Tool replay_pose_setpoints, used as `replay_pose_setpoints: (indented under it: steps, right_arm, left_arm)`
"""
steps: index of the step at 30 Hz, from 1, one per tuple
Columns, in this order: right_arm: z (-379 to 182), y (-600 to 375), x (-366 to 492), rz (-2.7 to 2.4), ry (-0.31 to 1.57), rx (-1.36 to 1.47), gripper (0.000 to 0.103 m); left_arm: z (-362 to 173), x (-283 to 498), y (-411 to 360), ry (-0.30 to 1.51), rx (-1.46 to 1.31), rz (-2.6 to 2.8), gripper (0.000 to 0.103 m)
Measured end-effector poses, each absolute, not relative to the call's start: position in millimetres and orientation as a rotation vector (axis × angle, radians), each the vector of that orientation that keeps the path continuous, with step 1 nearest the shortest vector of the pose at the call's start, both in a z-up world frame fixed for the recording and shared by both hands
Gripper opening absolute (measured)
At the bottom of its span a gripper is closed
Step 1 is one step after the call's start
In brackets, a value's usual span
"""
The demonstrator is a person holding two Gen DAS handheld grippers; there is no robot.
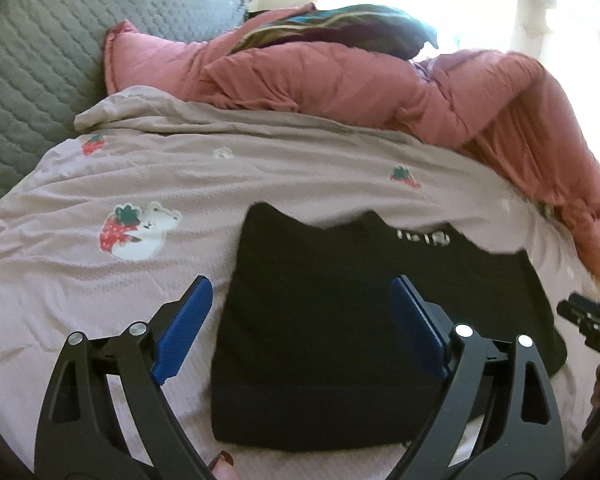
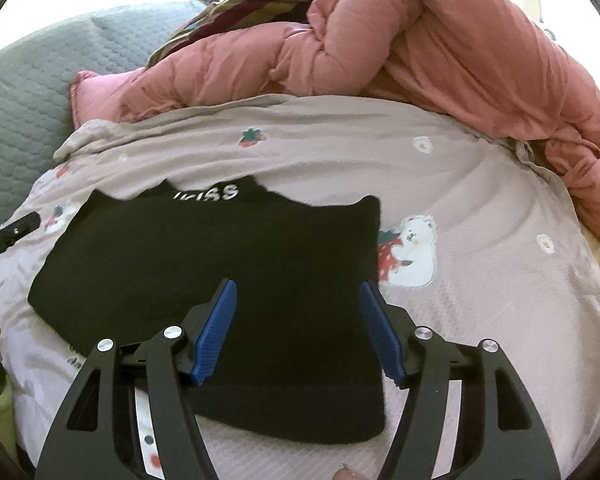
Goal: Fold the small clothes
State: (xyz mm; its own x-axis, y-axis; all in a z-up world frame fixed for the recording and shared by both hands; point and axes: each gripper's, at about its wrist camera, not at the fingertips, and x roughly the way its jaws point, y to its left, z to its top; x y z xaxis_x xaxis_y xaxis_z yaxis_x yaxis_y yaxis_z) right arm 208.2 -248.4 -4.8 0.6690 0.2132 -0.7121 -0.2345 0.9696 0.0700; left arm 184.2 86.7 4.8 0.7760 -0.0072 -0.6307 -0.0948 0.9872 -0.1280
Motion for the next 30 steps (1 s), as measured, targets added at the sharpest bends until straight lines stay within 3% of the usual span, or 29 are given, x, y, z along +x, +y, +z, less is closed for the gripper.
replay_pose_setpoints:
  steps: [30]
  right_arm:
    - [-28.5,-206.3,194.5,0.325,0.864,-0.123,0.063]
  left_arm:
    - [-54.9,169.1,49.9,0.866,-0.039,-0.022,0.084]
